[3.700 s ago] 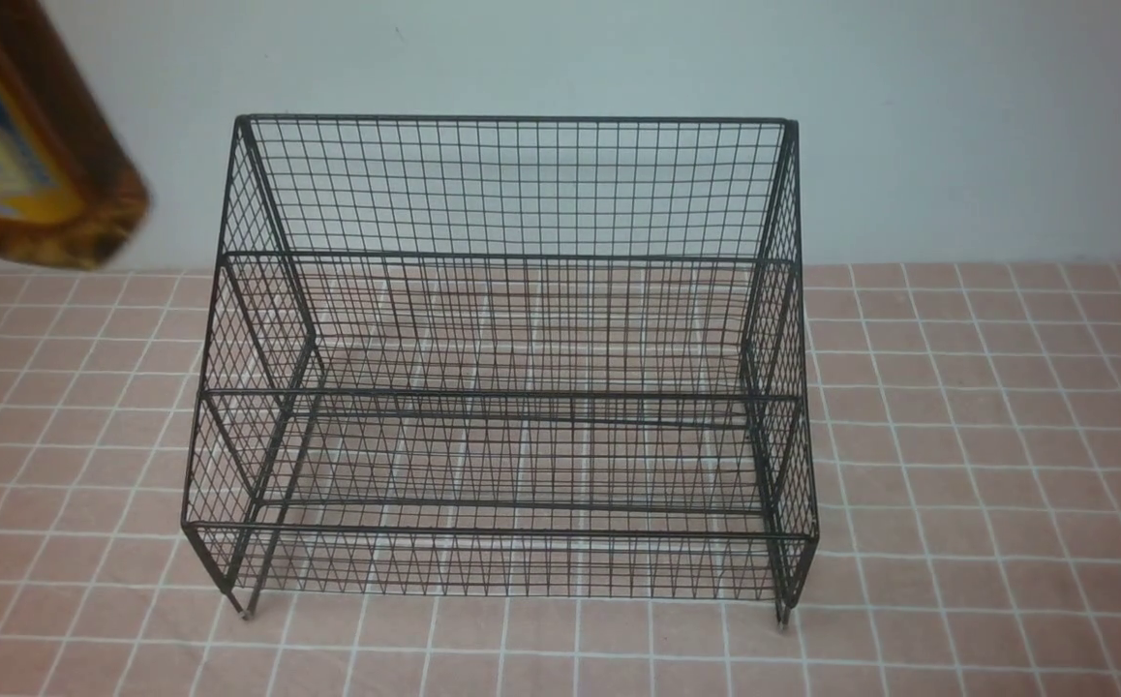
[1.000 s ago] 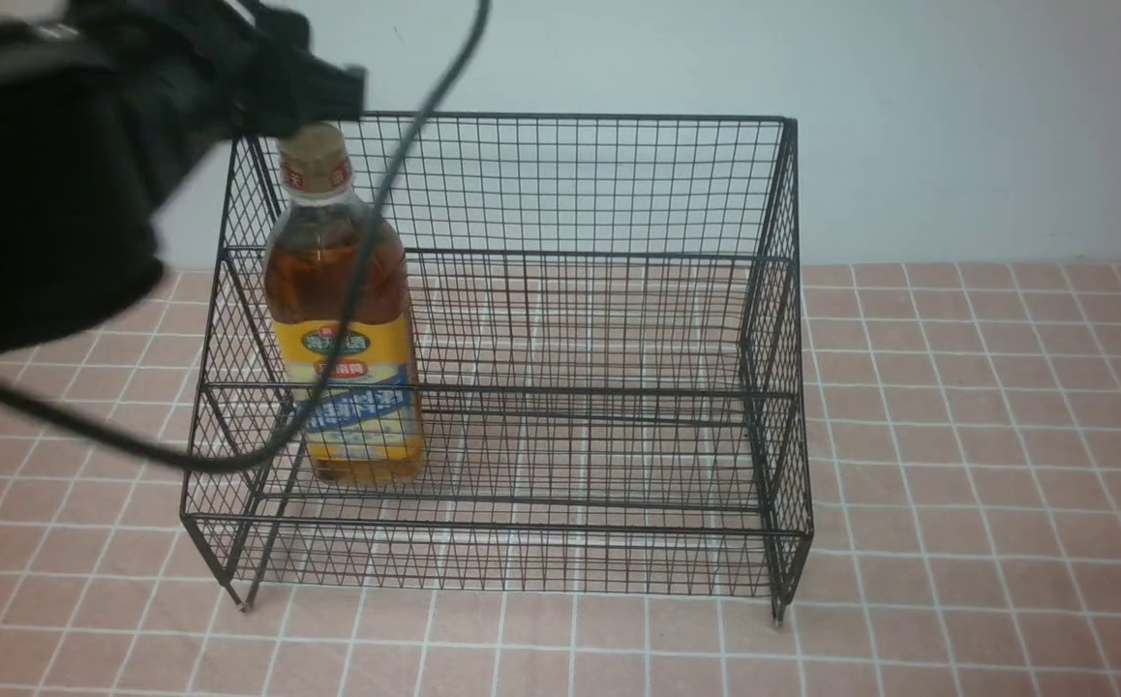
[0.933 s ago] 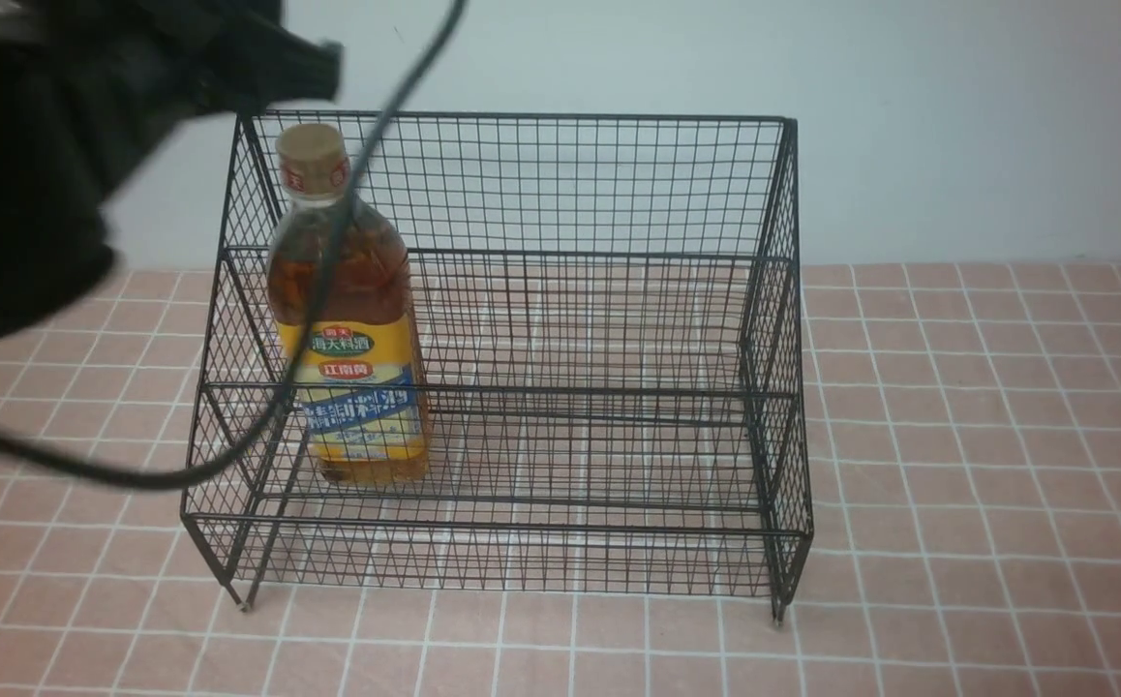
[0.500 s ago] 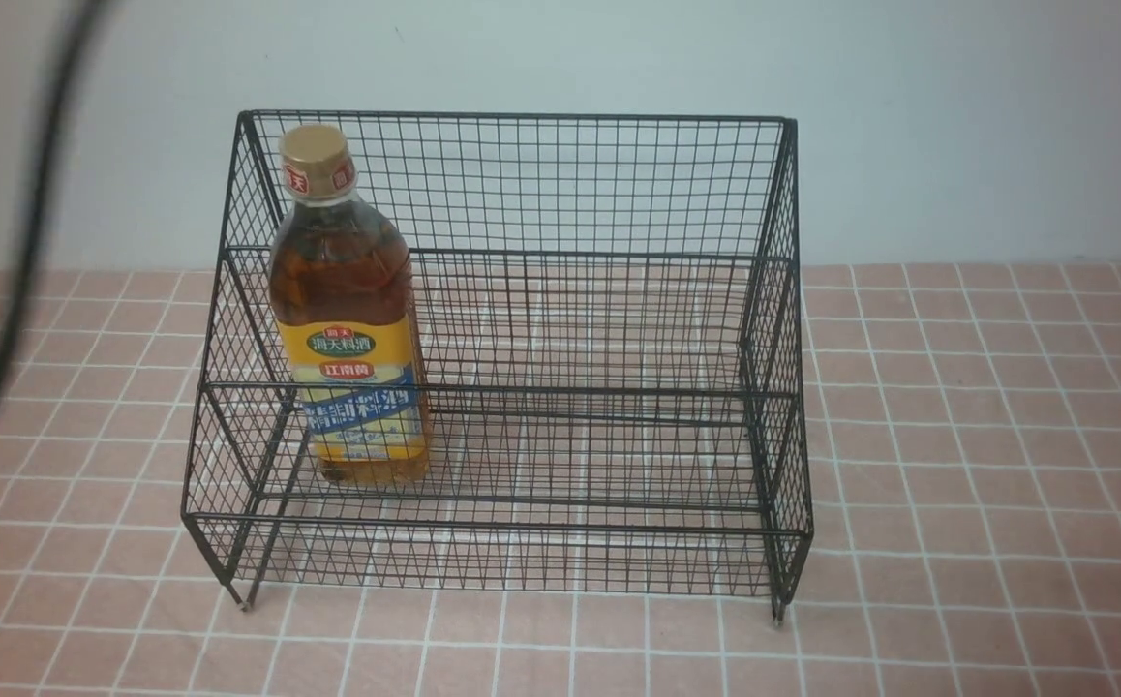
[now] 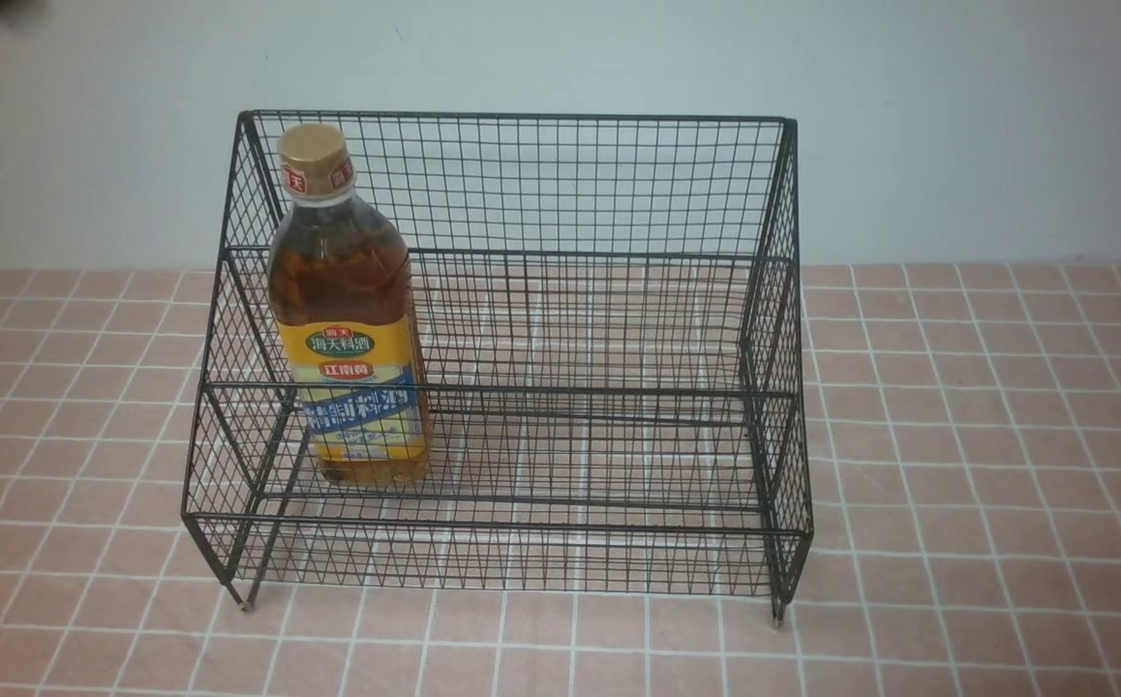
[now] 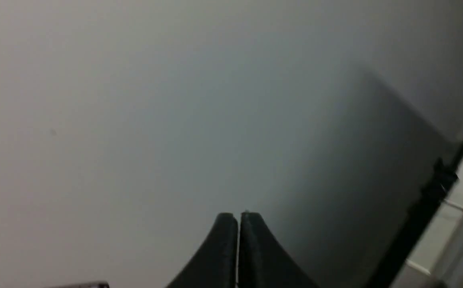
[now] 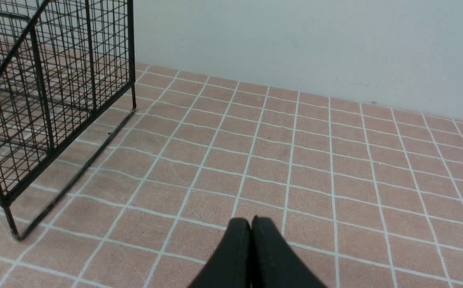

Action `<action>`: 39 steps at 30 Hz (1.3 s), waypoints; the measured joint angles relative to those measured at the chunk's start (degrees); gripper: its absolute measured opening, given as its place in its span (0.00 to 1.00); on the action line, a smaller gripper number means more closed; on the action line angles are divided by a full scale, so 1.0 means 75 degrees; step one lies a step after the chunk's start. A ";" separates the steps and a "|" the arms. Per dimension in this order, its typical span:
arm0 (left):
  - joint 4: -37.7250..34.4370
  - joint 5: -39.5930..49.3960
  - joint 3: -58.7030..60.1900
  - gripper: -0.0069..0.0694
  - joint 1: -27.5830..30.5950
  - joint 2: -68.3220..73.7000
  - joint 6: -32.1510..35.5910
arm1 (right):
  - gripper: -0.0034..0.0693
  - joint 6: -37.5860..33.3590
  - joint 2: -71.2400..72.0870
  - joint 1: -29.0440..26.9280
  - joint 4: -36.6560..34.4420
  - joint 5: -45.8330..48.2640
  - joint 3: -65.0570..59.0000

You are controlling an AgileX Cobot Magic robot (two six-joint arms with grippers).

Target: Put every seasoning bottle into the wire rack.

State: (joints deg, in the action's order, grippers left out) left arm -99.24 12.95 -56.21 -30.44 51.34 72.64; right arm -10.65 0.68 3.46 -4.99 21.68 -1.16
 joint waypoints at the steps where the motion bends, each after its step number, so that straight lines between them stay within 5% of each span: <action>1: 0.0037 0.0292 0.0166 0.08 0.0000 0.0000 -0.0016 | 0.03 0.0000 0.0000 0.0000 0.0000 0.0000 0.0000; 5: 0.0526 0.1079 0.0635 0.08 0.0000 0.0007 -0.0338 | 0.03 0.0000 0.0000 0.0000 0.0000 0.0000 0.0000; 11: 0.2564 0.2119 0.0718 0.08 0.0000 -0.0001 -0.2640 | 0.03 0.0000 0.0000 0.0000 0.0000 0.0000 0.0000; 15: 0.4732 0.2914 0.0718 0.08 0.0000 -0.0001 -0.4770 | 0.03 0.0000 0.0000 0.0000 0.0000 0.0000 0.0000; 16: 0.6329 0.3463 0.0718 0.08 0.0000 -0.0001 -0.6196 | 0.03 0.0000 0.0000 0.0000 0.0000 0.0000 0.0000; 25: 1.2203 0.4646 0.0734 0.08 0.0763 -0.0436 -1.0260 | 0.03 0.0000 0.0000 0.0000 0.0000 0.0000 0.0000; 30: 1.3502 0.4702 0.0734 0.09 0.1477 -0.1136 -1.1502 | 0.03 0.0000 0.0000 0.0000 0.0000 0.0000 0.0000; 39: 1.3547 0.4836 0.0734 0.09 0.1661 -0.2239 -1.1711 | 0.03 0.0000 0.0000 0.0000 0.0000 0.0000 0.0000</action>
State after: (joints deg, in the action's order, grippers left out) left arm 2.36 49.22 -50.71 -17.98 34.55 -15.19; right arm -10.65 0.68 3.46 -4.99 21.68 -1.16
